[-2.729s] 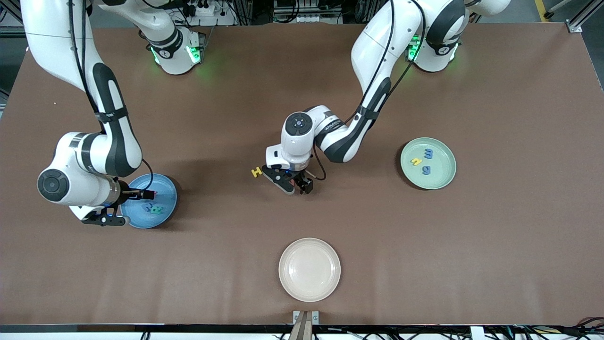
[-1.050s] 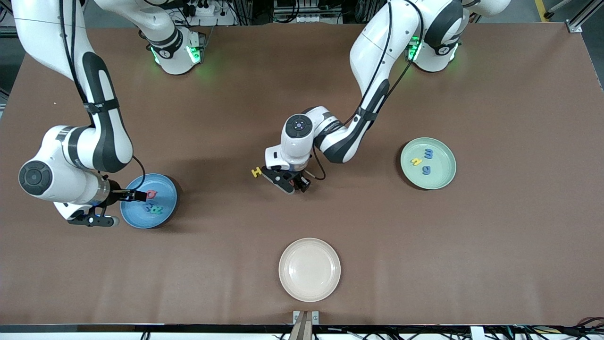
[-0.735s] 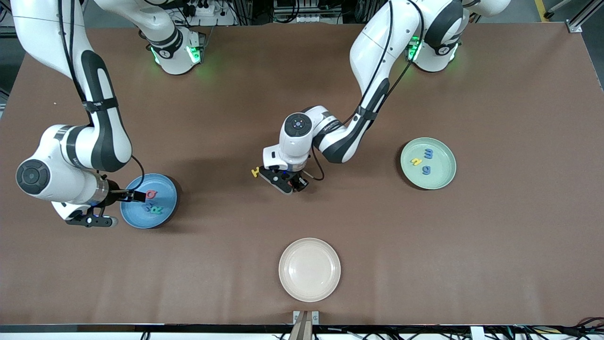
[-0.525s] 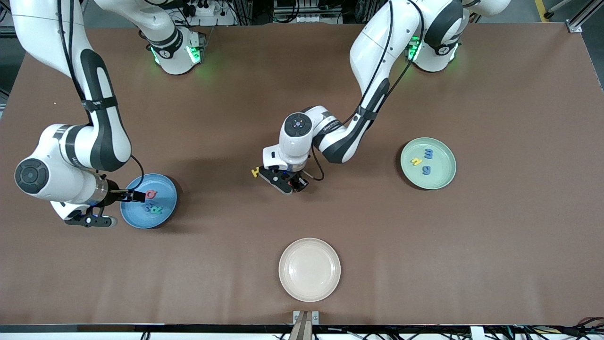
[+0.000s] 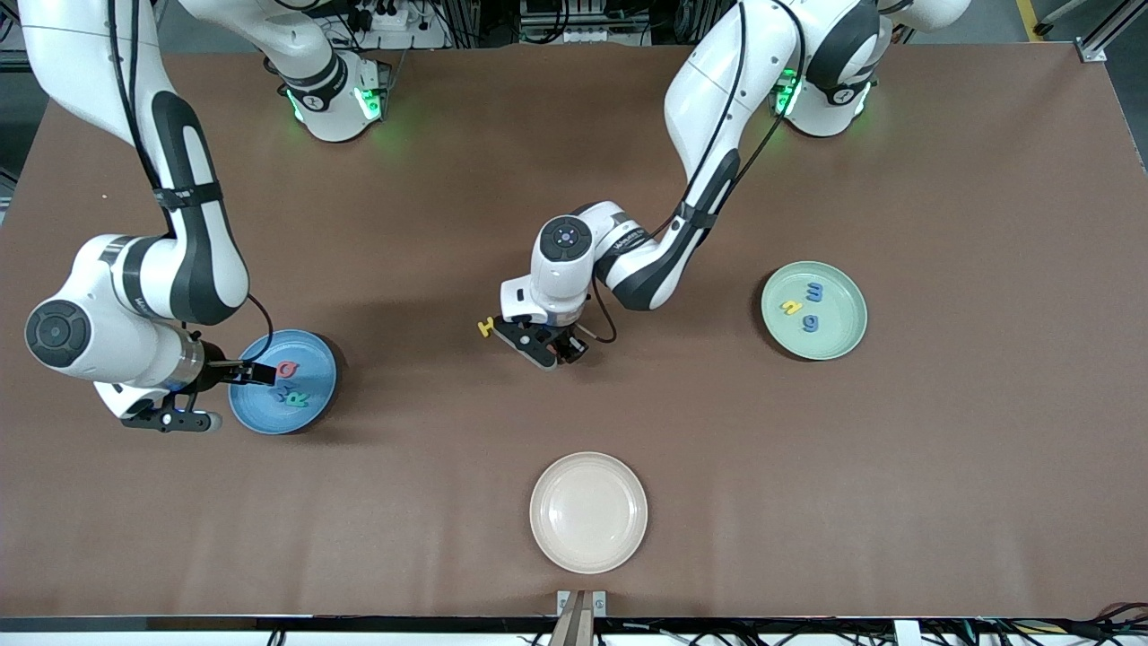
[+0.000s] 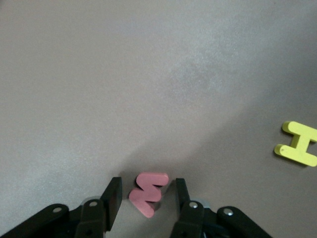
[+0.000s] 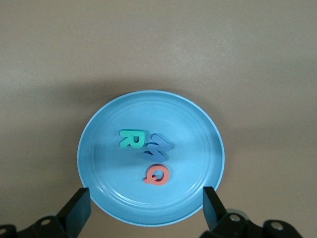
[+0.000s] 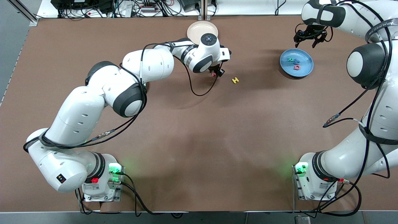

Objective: Sort uppercase to blue plate, lowercase to green plate
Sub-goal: 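Close the left gripper on the pink lowercase m, then carry the pink m to the green plate while the right gripper reaches the H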

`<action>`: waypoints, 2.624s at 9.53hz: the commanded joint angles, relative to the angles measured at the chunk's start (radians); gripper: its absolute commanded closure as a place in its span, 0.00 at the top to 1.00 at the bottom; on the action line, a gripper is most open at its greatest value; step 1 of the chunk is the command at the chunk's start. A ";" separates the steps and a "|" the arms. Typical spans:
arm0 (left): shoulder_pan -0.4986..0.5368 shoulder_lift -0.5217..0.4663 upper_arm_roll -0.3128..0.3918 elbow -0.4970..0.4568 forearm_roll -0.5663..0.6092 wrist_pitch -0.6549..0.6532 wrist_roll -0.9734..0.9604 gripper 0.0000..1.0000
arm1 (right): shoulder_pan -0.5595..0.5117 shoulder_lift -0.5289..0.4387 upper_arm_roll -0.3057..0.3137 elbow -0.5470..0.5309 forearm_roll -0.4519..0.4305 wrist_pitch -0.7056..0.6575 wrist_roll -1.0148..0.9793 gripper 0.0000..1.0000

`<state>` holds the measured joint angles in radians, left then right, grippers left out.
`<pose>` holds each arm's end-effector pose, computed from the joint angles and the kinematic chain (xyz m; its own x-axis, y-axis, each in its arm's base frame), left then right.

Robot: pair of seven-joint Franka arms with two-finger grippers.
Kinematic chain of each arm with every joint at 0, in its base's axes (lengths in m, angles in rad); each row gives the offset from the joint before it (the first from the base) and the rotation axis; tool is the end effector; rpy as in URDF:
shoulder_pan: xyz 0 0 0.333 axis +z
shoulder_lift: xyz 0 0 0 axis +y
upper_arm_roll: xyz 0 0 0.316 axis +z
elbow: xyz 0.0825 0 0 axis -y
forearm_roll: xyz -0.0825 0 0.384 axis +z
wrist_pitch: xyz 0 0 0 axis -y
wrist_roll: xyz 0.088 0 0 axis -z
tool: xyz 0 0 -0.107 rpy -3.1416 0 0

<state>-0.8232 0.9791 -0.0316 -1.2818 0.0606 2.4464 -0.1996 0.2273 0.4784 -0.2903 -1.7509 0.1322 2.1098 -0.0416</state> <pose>0.5058 -0.5715 0.1712 0.7640 -0.6180 0.1851 -0.6312 -0.7754 0.0165 0.6482 -0.0189 0.3001 0.9928 -0.0712 -0.0968 -0.0694 -0.9973 0.0219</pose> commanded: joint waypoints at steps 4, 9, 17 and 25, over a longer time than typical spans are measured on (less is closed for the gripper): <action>-0.008 0.006 0.006 0.013 -0.013 -0.052 0.000 0.45 | -0.008 -0.020 0.011 -0.009 -0.008 -0.010 0.011 1.00; -0.008 0.006 0.006 0.013 -0.013 -0.063 0.002 0.10 | -0.008 -0.021 0.011 -0.009 -0.008 -0.010 0.012 1.00; 0.076 -0.181 -0.007 -0.013 -0.019 -0.423 0.083 0.00 | 0.009 -0.020 0.022 -0.009 -0.006 -0.010 0.028 1.00; 0.432 -0.520 -0.008 -0.504 -0.018 -0.384 0.393 0.00 | 0.308 -0.027 0.028 -0.016 0.063 0.009 0.019 1.00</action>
<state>-0.4363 0.5571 -0.0313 -1.6262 0.0550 1.9982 0.1485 0.4989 0.4763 -0.2571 -1.7472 0.1809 2.1181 -0.0236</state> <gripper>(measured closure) 0.718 0.000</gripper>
